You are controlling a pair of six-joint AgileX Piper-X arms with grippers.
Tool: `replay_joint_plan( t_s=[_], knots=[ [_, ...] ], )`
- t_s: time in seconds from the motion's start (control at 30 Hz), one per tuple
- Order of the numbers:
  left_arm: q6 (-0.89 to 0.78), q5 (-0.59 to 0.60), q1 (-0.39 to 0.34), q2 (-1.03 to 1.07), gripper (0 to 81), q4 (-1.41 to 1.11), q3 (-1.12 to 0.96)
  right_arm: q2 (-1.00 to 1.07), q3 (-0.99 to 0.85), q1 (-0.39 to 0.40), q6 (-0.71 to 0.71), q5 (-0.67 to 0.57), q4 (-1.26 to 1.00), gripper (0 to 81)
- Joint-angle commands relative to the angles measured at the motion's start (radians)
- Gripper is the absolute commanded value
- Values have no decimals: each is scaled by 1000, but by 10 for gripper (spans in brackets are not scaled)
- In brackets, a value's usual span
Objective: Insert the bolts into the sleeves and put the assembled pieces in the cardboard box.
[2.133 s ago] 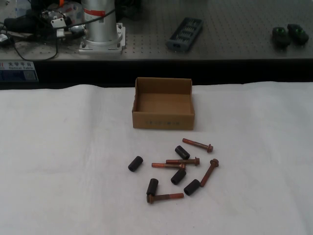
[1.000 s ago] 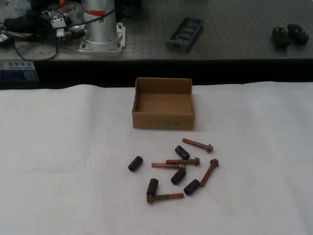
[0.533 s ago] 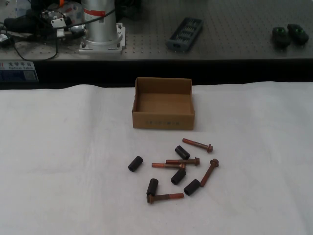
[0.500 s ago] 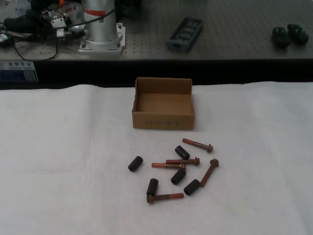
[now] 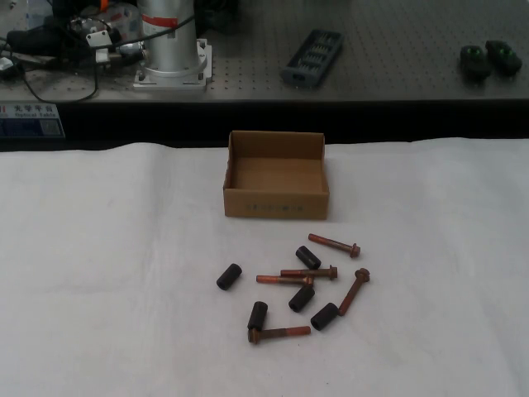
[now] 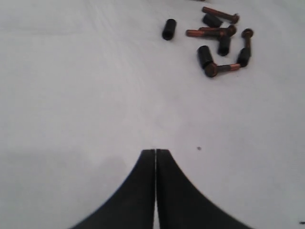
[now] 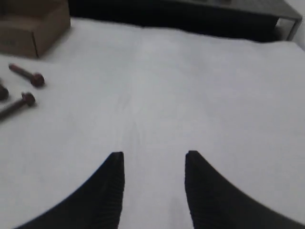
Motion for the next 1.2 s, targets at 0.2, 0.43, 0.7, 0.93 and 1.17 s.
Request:
replay_joint_plan(
  t_s=[0.2, 0.43, 0.7, 0.93, 1.17],
  knots=[
    [-609, 53, 3, 0, 6, -126, -3, -2, -7, -7, 352, -132, -167, 319],
    [-687, 57, 3, 0, 6, -126, -3, -2, -7, -7, 459, -171, -184, 319],
    [-759, 2, 3, 0, 6, -126, -3, -2, -7, -7, 458, -176, -184, 319],
    [-756, 3, 3, 0, 6, -126, -3, -2, -7, -7, 458, -176, -184, 319],
    [-751, -5, 3, 0, 6, -126, -3, -2, -7, -7, 458, -175, -175, 319]
  ],
)
